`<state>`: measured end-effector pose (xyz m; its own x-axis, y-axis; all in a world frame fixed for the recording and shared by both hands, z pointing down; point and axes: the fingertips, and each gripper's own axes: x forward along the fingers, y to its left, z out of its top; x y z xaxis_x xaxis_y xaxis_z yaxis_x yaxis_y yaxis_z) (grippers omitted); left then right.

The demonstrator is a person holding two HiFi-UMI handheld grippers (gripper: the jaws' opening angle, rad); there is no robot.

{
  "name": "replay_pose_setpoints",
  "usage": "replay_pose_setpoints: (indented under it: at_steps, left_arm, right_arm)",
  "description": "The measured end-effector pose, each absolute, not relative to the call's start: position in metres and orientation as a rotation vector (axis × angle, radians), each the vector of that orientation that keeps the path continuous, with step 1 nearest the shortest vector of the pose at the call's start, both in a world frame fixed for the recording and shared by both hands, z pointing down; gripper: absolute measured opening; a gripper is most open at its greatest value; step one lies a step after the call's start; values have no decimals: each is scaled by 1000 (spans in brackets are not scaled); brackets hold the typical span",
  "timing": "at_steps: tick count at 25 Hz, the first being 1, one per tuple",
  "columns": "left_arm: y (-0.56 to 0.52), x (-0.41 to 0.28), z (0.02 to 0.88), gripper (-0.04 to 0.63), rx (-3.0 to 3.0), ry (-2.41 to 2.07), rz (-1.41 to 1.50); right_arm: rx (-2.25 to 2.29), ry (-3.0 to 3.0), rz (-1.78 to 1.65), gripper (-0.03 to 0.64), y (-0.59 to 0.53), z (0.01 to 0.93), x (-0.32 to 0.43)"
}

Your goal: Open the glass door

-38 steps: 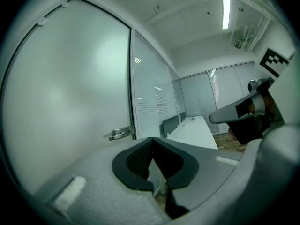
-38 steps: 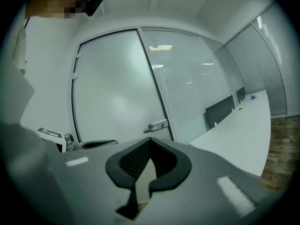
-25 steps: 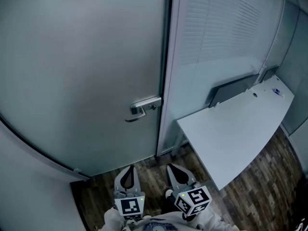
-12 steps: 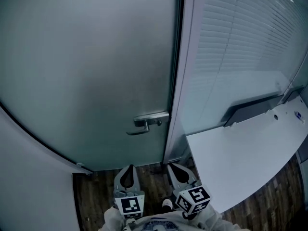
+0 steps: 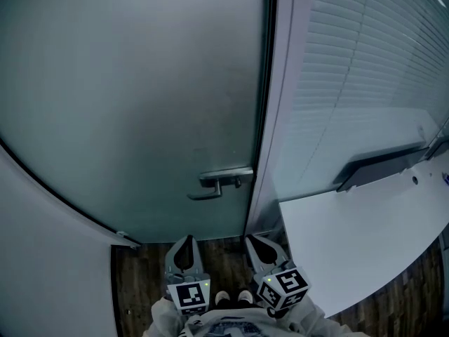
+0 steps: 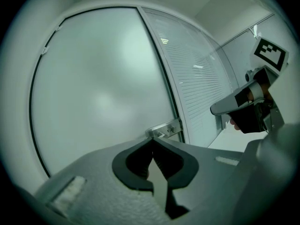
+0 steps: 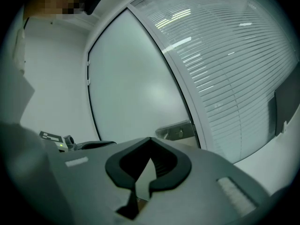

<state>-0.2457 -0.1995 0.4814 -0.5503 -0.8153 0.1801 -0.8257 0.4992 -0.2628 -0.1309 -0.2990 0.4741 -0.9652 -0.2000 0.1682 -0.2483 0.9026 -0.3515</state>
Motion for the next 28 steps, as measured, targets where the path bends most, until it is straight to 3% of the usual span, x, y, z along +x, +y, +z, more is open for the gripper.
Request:
replay_pose_setpoints:
  at_steps: [2,3,11,28]
  left_arm:
    - [-202,-252,484,18,1492,-2673,521]
    - [-204,-254,486,82,1509,-2656,535]
    - [-226,-272,523,164,1643,-2532,917]
    - [-299,-334,563,184,1623,-2406,1823]
  right_arm:
    - [353,-2938,576,5,-299,473,-135]
    - [358,-2938,579,5,-299,473,-136]
    - [424,-2915,581,5,-300,484,-136]
    - [605,-2866,572,5,-325,495,-102]
